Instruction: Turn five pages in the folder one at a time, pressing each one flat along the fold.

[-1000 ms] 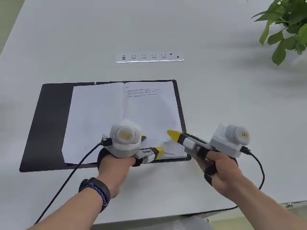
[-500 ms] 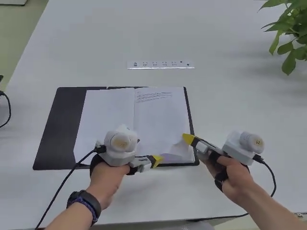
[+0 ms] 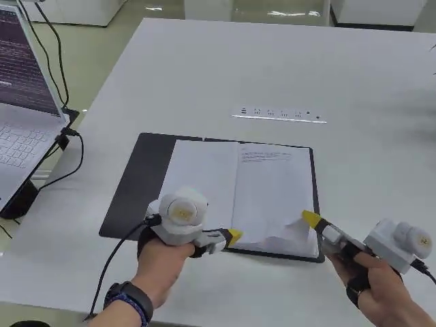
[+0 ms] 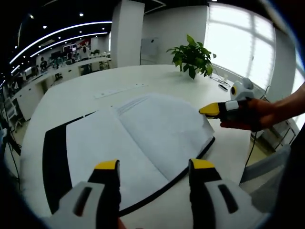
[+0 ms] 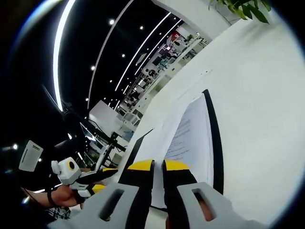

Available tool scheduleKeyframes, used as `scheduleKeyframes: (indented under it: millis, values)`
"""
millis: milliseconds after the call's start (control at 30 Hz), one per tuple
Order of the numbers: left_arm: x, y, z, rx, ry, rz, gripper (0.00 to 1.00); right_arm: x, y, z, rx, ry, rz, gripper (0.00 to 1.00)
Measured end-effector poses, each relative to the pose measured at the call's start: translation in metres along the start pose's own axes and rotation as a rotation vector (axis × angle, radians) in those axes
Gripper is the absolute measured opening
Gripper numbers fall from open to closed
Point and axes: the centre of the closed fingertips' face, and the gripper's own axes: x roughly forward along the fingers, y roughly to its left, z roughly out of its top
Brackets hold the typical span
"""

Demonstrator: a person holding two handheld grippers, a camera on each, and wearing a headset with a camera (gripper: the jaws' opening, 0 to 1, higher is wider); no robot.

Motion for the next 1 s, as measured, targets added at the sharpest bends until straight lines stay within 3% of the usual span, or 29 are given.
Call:
scheduleKeyframes:
  millis: [333,800,1000]
  values:
    - [-0.024,0.024,0.003,-0.038,-0.049,0.062,0.58,0.007,0.018,0.007,-0.02,0.016,0.039,0.03]
    - [-0.037,0.042,0.001,-0.066,-0.078,0.096,0.59,0.031,0.056,-0.001,-0.026,0.033,0.115,0.0]
    - [-0.043,0.045,-0.001,-0.065,-0.085,0.095,0.6,0.04,0.068,-0.007,-0.019,0.029,0.13,0.0]
